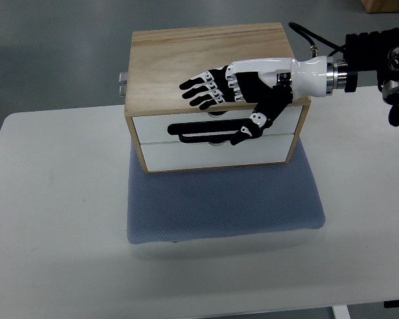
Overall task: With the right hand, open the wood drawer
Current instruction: 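Reach the right hand down to the upper white drawer's black handle, then hook the right hand fingers around the black bar handle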
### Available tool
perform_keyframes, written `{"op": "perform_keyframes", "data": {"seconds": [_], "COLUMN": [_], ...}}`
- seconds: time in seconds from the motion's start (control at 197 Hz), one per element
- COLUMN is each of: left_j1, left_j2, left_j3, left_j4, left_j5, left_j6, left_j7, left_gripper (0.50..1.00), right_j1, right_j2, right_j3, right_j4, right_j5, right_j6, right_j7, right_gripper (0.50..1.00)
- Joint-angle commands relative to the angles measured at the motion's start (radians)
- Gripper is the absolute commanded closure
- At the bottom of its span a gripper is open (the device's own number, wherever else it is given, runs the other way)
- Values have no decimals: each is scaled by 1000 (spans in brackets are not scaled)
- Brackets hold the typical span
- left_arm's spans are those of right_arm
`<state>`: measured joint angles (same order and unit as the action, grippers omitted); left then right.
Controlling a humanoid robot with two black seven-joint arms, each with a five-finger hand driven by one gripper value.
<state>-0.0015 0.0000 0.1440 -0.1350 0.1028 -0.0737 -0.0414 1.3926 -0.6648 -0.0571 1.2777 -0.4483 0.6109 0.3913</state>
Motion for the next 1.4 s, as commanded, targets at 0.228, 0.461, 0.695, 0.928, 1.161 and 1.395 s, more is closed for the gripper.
{"op": "perform_keyframes", "data": {"seconds": [0.228, 0.461, 0.695, 0.928, 1.161, 1.395], "left_j1": [0, 0, 0, 0, 0, 0], "left_j2": [0, 0, 0, 0, 0, 0], "left_j3": [-1, 0, 0, 0, 0, -1], "left_j4": [0, 0, 0, 0, 0, 0], "left_j5": [0, 0, 0, 0, 0, 0], "left_j6": [0, 0, 0, 0, 0, 0], "left_j7": [0, 0, 0, 0, 0, 0], "left_gripper": [500, 500, 500, 500, 500, 500], "right_j1": [-69, -90, -101, -103, -112, -119], "right_j2": [-13, -12, -10, -12, -9, -7], "right_j3": [6, 8, 6, 6, 0, -3], "right_j4": [-1, -26, -69, -81, -83, -83], "right_j5": [-86, -113, -116, -115, -145, -156], "right_j6": [0, 0, 0, 0, 0, 0], "right_j7": [0, 1, 1, 3, 3, 5], "right_gripper": [548, 548, 548, 548, 548, 548]}}
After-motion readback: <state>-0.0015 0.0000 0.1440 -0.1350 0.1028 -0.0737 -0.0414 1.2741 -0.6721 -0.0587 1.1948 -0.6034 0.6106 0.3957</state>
